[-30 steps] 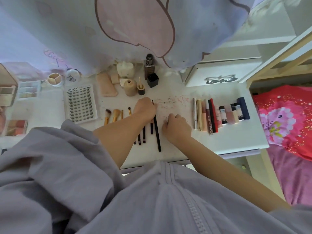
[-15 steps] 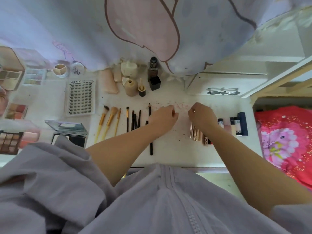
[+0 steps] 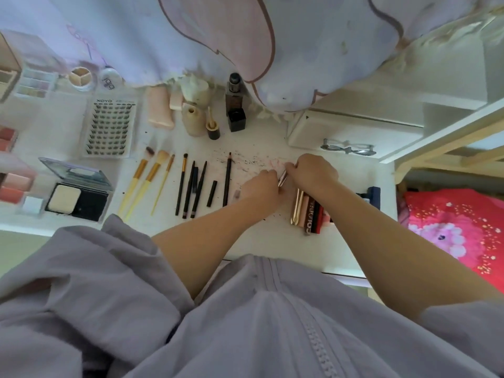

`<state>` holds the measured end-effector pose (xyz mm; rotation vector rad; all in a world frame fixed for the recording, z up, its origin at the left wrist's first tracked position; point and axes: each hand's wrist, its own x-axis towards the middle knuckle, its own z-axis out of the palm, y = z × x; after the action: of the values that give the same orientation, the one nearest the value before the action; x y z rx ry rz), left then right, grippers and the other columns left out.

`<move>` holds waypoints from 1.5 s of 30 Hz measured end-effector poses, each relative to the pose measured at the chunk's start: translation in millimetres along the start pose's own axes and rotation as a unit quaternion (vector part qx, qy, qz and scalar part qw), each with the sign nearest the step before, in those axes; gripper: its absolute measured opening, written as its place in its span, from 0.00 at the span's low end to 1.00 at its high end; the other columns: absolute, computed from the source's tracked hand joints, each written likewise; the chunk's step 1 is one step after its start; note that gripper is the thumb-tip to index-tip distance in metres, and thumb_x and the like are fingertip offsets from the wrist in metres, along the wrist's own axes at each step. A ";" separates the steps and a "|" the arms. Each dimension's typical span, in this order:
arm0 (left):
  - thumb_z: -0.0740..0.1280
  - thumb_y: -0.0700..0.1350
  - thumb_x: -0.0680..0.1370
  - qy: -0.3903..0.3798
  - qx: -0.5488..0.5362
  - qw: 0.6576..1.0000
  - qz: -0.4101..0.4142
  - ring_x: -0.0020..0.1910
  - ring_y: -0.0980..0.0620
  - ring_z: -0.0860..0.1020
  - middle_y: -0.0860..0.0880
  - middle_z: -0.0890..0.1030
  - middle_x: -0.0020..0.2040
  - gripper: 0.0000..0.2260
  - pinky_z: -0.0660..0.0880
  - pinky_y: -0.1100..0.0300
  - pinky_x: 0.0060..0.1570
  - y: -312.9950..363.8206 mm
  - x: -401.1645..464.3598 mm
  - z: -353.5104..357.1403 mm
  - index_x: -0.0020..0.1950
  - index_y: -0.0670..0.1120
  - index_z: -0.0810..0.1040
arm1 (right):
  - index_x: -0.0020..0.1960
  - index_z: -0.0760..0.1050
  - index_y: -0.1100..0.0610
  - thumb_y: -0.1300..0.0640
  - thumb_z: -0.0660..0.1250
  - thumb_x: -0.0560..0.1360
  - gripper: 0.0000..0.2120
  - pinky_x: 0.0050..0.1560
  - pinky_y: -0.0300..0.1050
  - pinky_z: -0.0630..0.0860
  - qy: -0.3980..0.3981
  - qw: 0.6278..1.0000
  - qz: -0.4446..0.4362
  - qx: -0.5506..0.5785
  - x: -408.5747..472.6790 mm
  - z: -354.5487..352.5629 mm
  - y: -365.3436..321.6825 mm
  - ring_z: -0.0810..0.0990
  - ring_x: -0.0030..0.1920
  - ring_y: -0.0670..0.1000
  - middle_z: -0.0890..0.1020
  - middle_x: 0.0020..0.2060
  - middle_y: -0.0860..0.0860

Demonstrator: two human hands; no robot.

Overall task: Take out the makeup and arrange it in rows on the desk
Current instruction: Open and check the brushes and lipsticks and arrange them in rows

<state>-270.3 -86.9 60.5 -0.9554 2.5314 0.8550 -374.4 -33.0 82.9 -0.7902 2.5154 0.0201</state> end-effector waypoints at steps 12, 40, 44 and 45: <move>0.53 0.51 0.82 0.040 -0.081 0.986 0.141 0.31 0.53 0.69 0.52 0.71 0.33 0.12 0.64 0.59 0.30 -48.9 -46.7 -56.5 0.58 0.47 0.71 | 0.44 0.73 0.59 0.54 0.60 0.80 0.11 0.26 0.34 0.64 -0.152 0.892 -0.105 0.412 -58.8 -36.3 -15.8 0.67 0.26 0.44 0.74 0.29 0.49; 0.57 0.54 0.81 0.001 -0.036 0.979 0.201 0.28 0.58 0.67 0.55 0.70 0.31 0.09 0.63 0.64 0.30 -72.5 -59.0 -94.1 0.50 0.51 0.72 | 0.52 0.76 0.54 0.51 0.61 0.79 0.08 0.33 0.36 0.69 -0.168 0.921 -0.143 0.320 -87.1 -51.8 -26.2 0.73 0.32 0.44 0.78 0.34 0.47; 0.57 0.54 0.81 0.002 -0.034 0.978 0.206 0.28 0.58 0.67 0.55 0.71 0.32 0.07 0.64 0.64 0.30 -70.8 -58.4 -94.3 0.49 0.52 0.71 | 0.48 0.78 0.56 0.46 0.57 0.80 0.16 0.29 0.35 0.66 -0.176 0.918 -0.115 0.337 -86.9 -51.0 -25.0 0.70 0.27 0.44 0.76 0.28 0.46; 0.57 0.54 0.81 0.002 -0.030 0.978 0.207 0.28 0.58 0.67 0.55 0.71 0.32 0.07 0.64 0.64 0.30 -69.8 -58.0 -94.5 0.49 0.53 0.71 | 0.47 0.77 0.55 0.47 0.57 0.80 0.15 0.29 0.35 0.66 -0.170 0.921 -0.120 0.330 -86.2 -50.4 -24.0 0.69 0.27 0.44 0.76 0.28 0.46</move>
<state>-187.0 -159.2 131.3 -0.4448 2.7687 1.0464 -323.5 -15.1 170.3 -0.7183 1.8898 -0.6788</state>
